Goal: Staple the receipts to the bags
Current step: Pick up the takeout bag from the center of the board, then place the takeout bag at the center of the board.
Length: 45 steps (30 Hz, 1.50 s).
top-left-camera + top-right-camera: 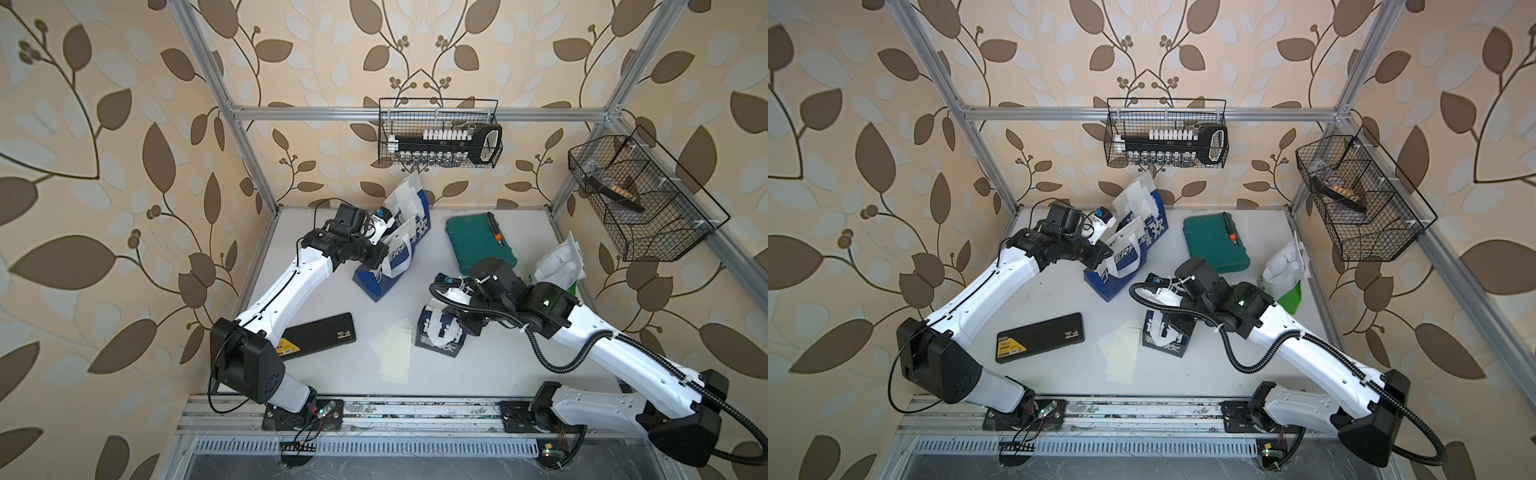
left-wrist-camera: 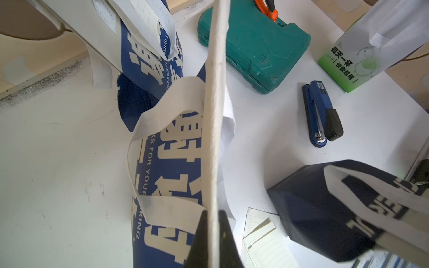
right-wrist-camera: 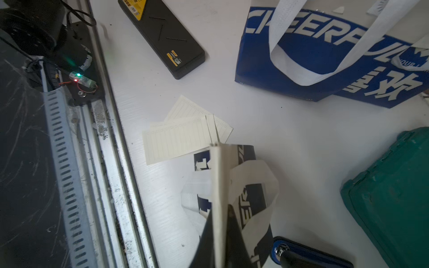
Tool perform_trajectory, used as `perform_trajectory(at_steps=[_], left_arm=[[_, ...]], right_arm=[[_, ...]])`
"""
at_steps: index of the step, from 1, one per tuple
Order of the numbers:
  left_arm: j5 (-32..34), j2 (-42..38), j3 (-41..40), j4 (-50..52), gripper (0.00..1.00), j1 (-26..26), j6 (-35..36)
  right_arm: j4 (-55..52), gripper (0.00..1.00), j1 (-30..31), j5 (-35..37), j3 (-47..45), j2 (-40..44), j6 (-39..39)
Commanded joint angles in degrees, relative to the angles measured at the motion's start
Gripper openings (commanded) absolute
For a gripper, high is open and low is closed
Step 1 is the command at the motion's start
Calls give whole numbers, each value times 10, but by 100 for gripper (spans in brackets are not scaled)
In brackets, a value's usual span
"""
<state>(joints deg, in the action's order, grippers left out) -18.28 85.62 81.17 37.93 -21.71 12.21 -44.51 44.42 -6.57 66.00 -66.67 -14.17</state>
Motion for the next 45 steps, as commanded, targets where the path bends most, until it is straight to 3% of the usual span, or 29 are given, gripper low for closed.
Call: perform_trajectory(at_steps=[1, 9, 15, 21, 30, 40, 41, 42, 43, 45], left_arm=[[-29, -24, -7, -38, 0, -4, -4], [-48, -24, -20, -58, 0, -19, -20], [-64, -26, -17, -52, 0, -29, -20], [-98, -26, -7, -35, 0, -38, -17], [-112, -47, 10, -13, 0, -57, -11], [-90, -57, -3, -14, 0, -62, -10], [-88, -55, -2, -17, 0, -62, -12], [-86, -55, -1, -21, 0, -63, -12], [-83, -55, -1, -27, 0, -65, -13], [-79, -55, -1, -39, 0, -66, -13]], right_arm=[[46, 0, -49, 53, -2, 2, 29], [81, 0, -159, 133, 68, -4, 66], [92, 0, -185, 273, 117, -15, 74], [69, 0, -254, 363, 167, -58, 111], [143, 0, -322, 237, 168, -99, 150], [110, 0, -333, 210, 257, -212, 163], [109, 1, -333, 207, 258, -215, 166], [109, 12, -333, 209, 257, -216, 170], [109, 29, -333, 213, 256, -214, 176], [120, 48, -333, 212, 248, -204, 177]])
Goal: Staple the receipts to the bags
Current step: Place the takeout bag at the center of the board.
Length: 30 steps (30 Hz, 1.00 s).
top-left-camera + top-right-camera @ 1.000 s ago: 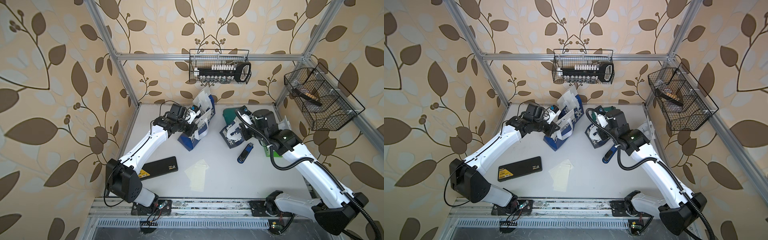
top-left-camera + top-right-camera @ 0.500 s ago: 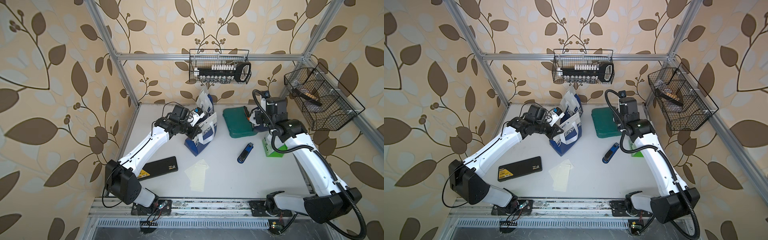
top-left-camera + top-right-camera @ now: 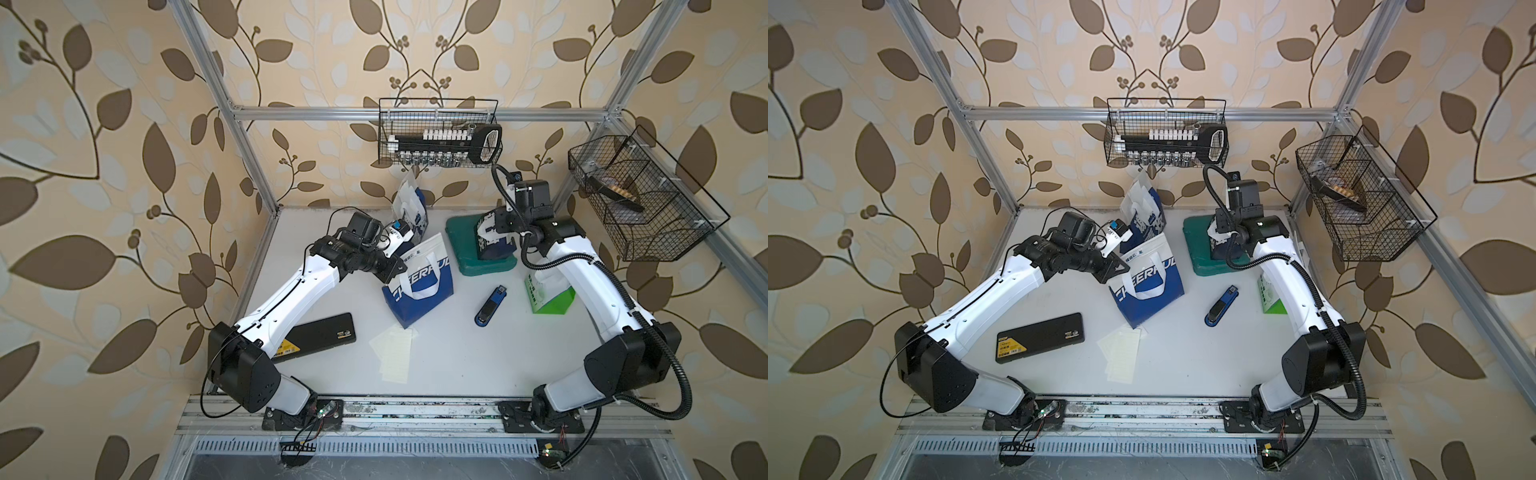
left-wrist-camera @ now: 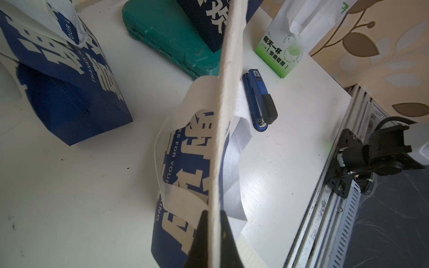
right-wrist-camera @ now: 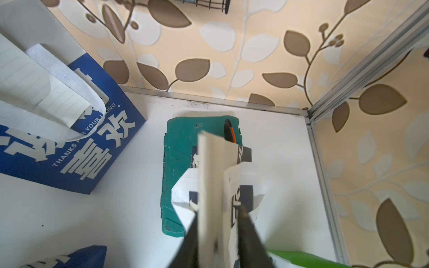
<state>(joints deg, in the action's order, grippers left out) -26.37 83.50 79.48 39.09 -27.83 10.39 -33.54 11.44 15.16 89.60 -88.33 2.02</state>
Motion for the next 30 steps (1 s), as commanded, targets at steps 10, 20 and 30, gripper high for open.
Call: perform_trajectory(at_steps=[10, 20, 30], left_arm=[[129, -21, 21, -61, 0, -5, 0], [247, 25, 40, -38, 0, -6, -47], [293, 19, 16, -63, 0, -5, -104]], right_arm=[[109, 67, 49, -2, -91, 146, -39], [112, 67, 331, -138, -353, 267, -76], [215, 67, 438, -217, -463, 131, -33]])
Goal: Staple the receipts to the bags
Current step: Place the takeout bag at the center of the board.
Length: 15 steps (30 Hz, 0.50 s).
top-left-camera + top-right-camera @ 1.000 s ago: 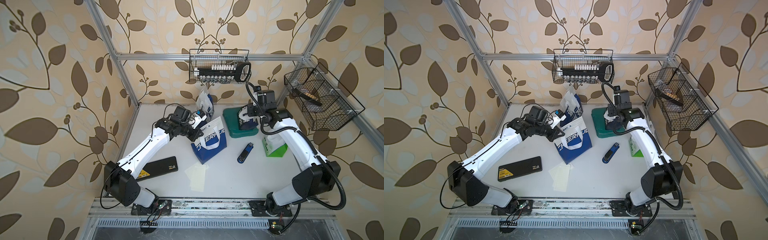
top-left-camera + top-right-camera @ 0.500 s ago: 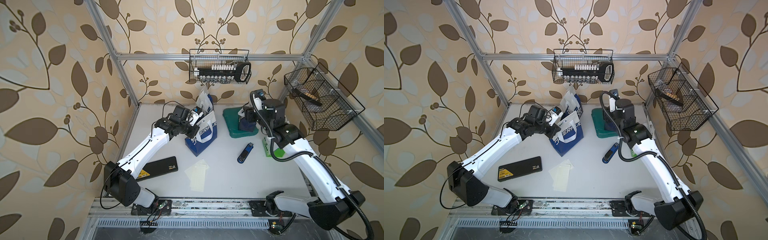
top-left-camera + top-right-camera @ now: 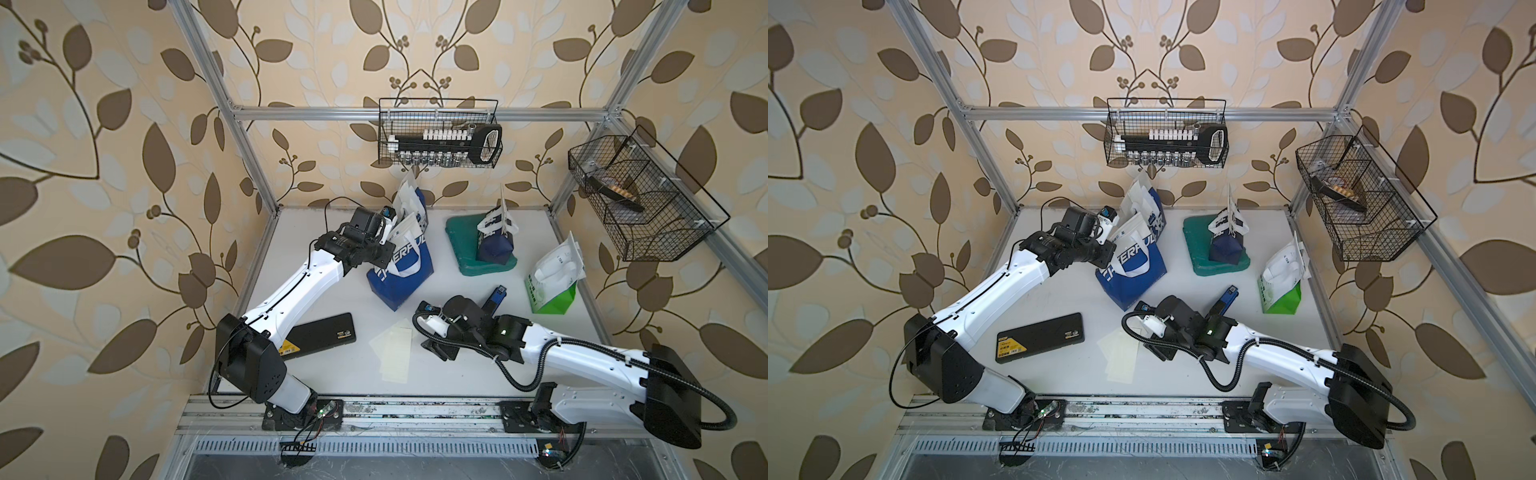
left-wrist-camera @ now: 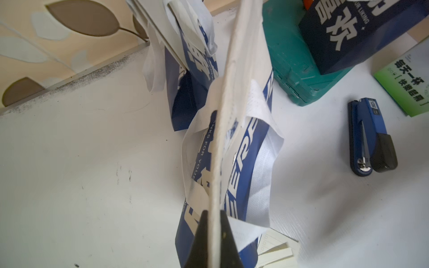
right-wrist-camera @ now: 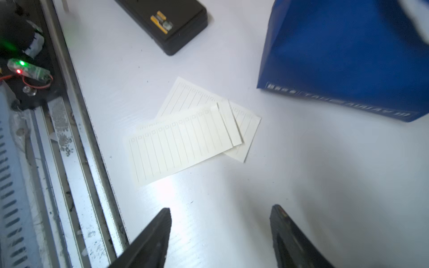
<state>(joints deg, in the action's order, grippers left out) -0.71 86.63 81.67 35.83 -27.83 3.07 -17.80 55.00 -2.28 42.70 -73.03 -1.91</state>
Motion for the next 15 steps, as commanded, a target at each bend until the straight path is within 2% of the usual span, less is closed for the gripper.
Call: perform_trajectory(at_steps=[1, 5, 15], left_arm=[[42, -13, -10, -32, 0, -5, -37], [42, -21, -21, -26, 0, -6, -51], [54, -36, -35, -23, 0, -6, -46]], right_arm=[[64, 67, 3, -50, 13, -45, 4], [72, 68, 10, -65, 54, -131, -5], [38, 67, 33, 36, 136, -265, 1]])
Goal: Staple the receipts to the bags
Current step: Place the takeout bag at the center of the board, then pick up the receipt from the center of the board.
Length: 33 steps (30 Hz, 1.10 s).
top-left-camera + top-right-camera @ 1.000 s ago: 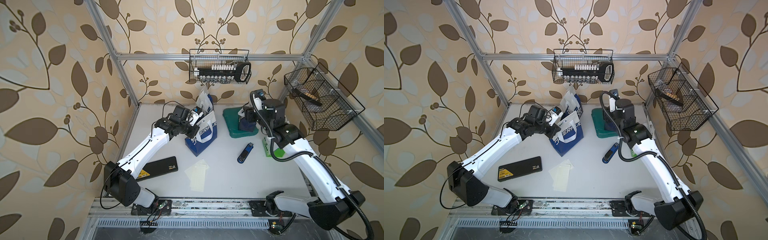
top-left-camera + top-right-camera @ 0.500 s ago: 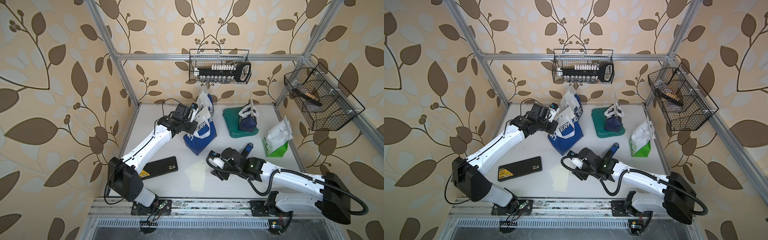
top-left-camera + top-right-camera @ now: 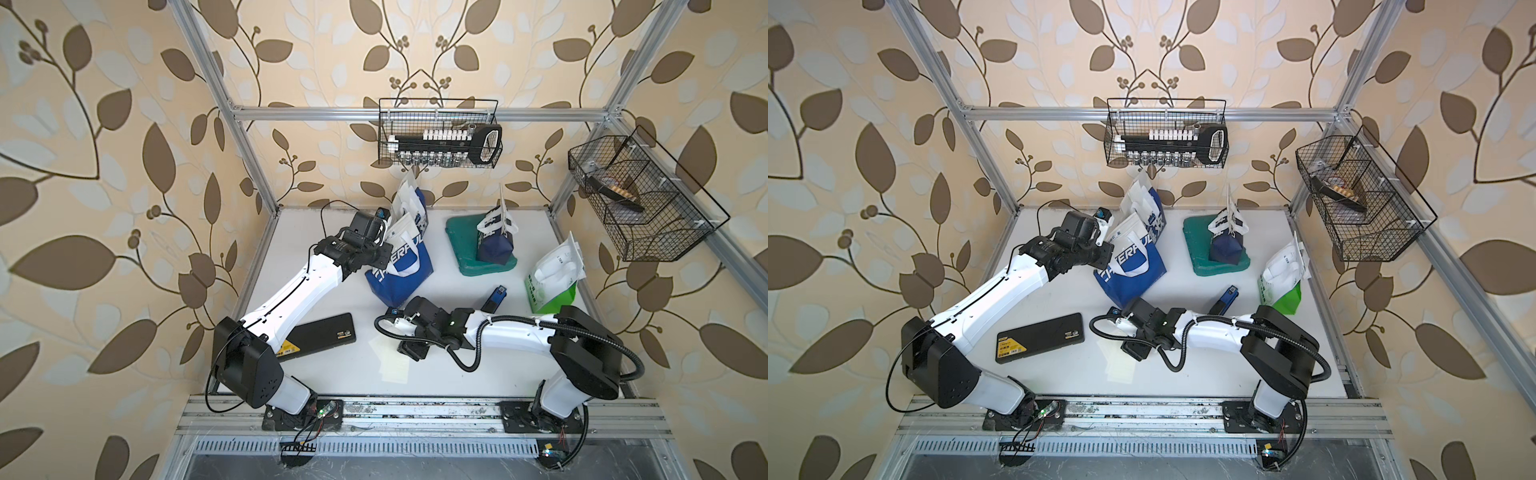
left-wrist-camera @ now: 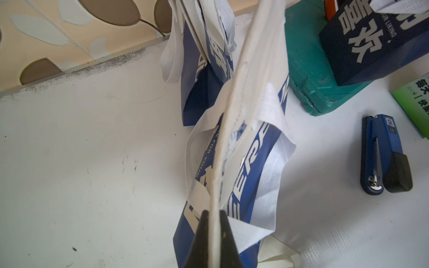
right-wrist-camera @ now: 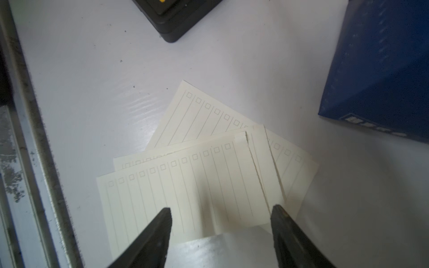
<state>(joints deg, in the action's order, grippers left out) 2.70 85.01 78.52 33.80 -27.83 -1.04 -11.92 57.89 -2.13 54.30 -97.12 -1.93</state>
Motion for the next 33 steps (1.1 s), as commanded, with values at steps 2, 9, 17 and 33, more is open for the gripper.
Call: perform_trajectory(at_steps=[2, 9, 17, 33], left_arm=[[20, -20, -3, -3, 0, -5, -5], [13, -20, -2, -7, 0, -6, -9], [0, -10, 6, 0, 0, -6, -11], [-165, -21, -9, 23, 0, -6, 31]], right_arm=[[-48, 67, 7, 44, 32, -44, 7], [-115, 49, 7, 51, 50, -73, 34], [-90, 0, -5, 70, 41, -58, 41], [-129, 4, -171, -65, 34, 60, -42]])
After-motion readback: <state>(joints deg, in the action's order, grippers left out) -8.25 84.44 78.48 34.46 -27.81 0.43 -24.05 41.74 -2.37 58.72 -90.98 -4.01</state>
